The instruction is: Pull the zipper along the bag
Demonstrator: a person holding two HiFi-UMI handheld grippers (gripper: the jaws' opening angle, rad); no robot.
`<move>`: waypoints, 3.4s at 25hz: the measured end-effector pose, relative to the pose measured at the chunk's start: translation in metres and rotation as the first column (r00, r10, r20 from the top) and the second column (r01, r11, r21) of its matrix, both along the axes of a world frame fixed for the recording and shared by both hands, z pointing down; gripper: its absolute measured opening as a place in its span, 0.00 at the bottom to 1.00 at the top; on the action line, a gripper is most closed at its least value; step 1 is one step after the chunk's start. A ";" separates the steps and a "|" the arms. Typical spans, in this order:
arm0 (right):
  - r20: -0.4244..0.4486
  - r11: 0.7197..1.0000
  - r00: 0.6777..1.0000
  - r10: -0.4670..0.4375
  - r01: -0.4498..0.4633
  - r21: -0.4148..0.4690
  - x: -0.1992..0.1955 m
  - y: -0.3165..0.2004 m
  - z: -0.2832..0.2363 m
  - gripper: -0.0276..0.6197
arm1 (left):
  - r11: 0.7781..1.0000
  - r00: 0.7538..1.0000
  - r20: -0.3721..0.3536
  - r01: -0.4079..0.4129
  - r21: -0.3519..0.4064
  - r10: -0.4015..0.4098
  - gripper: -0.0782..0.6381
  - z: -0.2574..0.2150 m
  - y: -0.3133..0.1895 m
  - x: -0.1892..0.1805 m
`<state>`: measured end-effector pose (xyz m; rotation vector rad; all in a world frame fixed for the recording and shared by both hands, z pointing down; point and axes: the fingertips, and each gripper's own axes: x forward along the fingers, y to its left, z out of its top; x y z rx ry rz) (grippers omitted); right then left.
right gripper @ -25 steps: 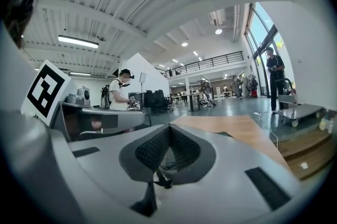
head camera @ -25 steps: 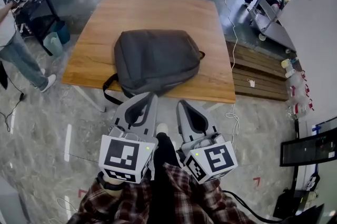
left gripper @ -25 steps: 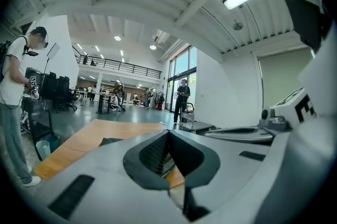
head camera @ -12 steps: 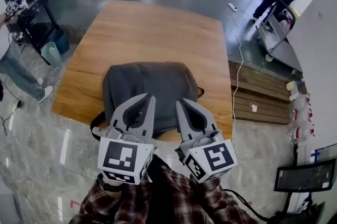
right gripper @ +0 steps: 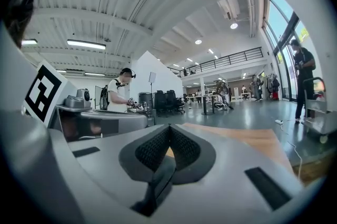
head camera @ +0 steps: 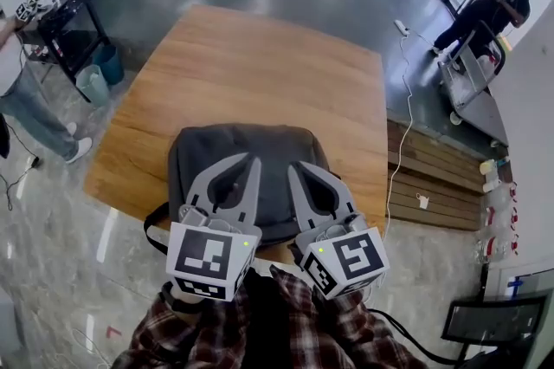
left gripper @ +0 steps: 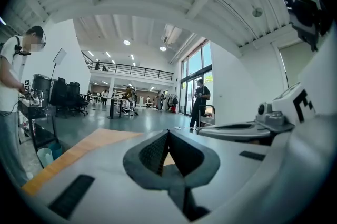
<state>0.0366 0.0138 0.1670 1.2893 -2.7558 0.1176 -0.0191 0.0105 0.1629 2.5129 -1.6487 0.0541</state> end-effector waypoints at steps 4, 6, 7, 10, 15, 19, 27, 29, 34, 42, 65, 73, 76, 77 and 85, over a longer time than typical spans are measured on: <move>0.003 1.000 1.000 0.014 -0.014 -0.020 -0.008 -0.012 0.004 0.06 | 1.000 1.000 0.002 -0.011 -0.016 0.011 0.12 0.001 -0.012 -0.009; 0.003 0.999 1.000 0.023 -0.023 -0.031 -0.011 -0.017 0.005 0.06 | 0.999 1.000 0.002 -0.016 -0.028 0.016 0.12 0.002 -0.017 -0.011; 0.003 0.999 1.000 0.026 -0.026 -0.037 -0.012 -0.019 0.005 0.06 | 0.999 1.000 0.002 -0.019 -0.033 0.019 0.12 0.002 -0.018 -0.011; 0.001 0.998 1.000 0.029 -0.029 -0.058 -0.011 -0.023 0.011 0.06 | 0.998 1.000 0.004 -0.024 -0.055 0.025 0.12 0.008 -0.023 -0.011; 0.001 0.990 1.000 0.020 -0.020 -0.141 -0.014 -0.025 0.040 0.06 | 0.989 1.000 0.008 -0.014 -0.150 0.015 0.12 0.043 -0.026 -0.018; -0.015 0.970 1.000 0.014 -0.017 -0.241 -0.022 -0.023 0.084 0.06 | 0.965 1.000 0.015 -0.004 -0.261 0.008 0.12 0.093 -0.021 -0.031; -0.100 0.893 0.995 0.003 -0.048 -0.448 -0.021 -0.005 0.195 0.06 | 0.875 0.998 0.050 -0.011 -0.483 0.040 0.12 0.208 -0.009 -0.035; -0.133 0.871 0.991 -0.008 -0.058 -0.487 -0.018 0.001 0.219 0.06 | 0.846 0.997 0.054 -0.022 -0.533 0.060 0.12 0.232 -0.003 -0.030; -0.235 0.827 0.970 -0.060 -0.083 -0.556 -0.005 0.022 0.272 0.06 | 0.780 0.995 0.054 -0.035 -0.625 0.088 0.12 0.274 0.018 -0.022; -0.282 0.780 0.954 -0.100 -0.101 -0.618 0.004 0.031 0.319 0.06 | 0.744 0.988 0.114 0.000 -0.668 0.103 0.12 0.322 0.026 -0.021; -0.247 0.810 0.969 0.014 -0.156 -0.565 0.009 -0.092 0.321 0.06 | 0.842 0.985 0.138 -0.016 -0.539 0.107 0.12 0.321 -0.105 -0.019; -0.224 0.814 0.975 -0.009 -0.122 -0.567 -0.016 -0.037 0.297 0.06 | 0.858 0.988 0.101 -0.047 -0.512 0.114 0.12 0.317 -0.105 -0.020; -0.266 0.785 0.961 -0.072 -0.110 -0.610 -0.038 -0.013 0.309 0.06 | 0.847 0.989 0.055 -0.088 -0.525 0.137 0.12 0.316 -0.105 -0.022; -0.279 0.772 0.957 -0.079 -0.119 -0.624 -0.042 -0.008 0.315 0.06 | 0.843 0.989 0.039 -0.102 -0.528 0.144 0.12 0.316 -0.105 -0.022; -0.401 0.785 0.915 -0.047 -0.215 -0.582 -0.053 -0.013 0.327 0.16 | 0.824 0.981 -0.048 -0.186 -0.535 0.190 0.12 0.315 -0.103 -0.021</move>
